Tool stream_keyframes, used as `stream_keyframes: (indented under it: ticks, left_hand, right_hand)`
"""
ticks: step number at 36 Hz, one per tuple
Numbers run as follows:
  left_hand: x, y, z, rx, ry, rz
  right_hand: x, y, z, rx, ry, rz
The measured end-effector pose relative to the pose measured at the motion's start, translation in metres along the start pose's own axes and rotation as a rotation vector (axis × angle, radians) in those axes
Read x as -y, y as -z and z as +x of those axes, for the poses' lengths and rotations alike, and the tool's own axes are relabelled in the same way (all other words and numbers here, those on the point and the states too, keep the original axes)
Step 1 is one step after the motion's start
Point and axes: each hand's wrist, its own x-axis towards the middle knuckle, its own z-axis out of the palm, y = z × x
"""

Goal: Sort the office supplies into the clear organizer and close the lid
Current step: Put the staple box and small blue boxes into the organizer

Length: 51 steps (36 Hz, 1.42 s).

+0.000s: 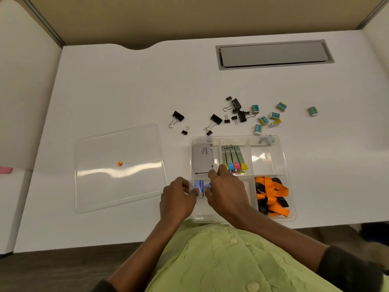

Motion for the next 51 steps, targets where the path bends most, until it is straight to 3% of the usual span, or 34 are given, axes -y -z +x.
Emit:
stream_keyframes:
  ticks: [7,14,23,28,38,46,51]
  left_hand:
    - [0.003,0.001,-0.003,0.021,-0.014,-0.017]
    - [0.006,0.005,-0.005,0.037,-0.036,-0.033]
    - [0.007,0.009,-0.002,0.058,-0.037,-0.024]
    - [0.009,0.009,-0.003,0.062,-0.038,-0.041]
    - [0.007,0.004,-0.005,0.051,-0.032,0.021]
    - [0.003,0.004,-0.005,0.055,-0.032,0.054]
    - [0.003,0.003,-0.005,0.048,-0.018,0.038]
  right_hand:
    - [-0.017,0.009,-0.02,0.037,0.014,0.175]
    - [-0.002,-0.016,-0.024,0.048,0.06,0.163]
    - [0.007,-0.028,-0.018,0.159,0.245,0.083]
    - [-0.004,-0.025,-0.025,0.148,0.196,0.18]
    - [0.006,-0.033,-0.023,0.253,0.183,-0.117]
    - [0.019,-0.041,-0.012,0.204,0.001,-0.053]
    - [0.023,-0.038,-0.01,0.198,0.032,0.0]
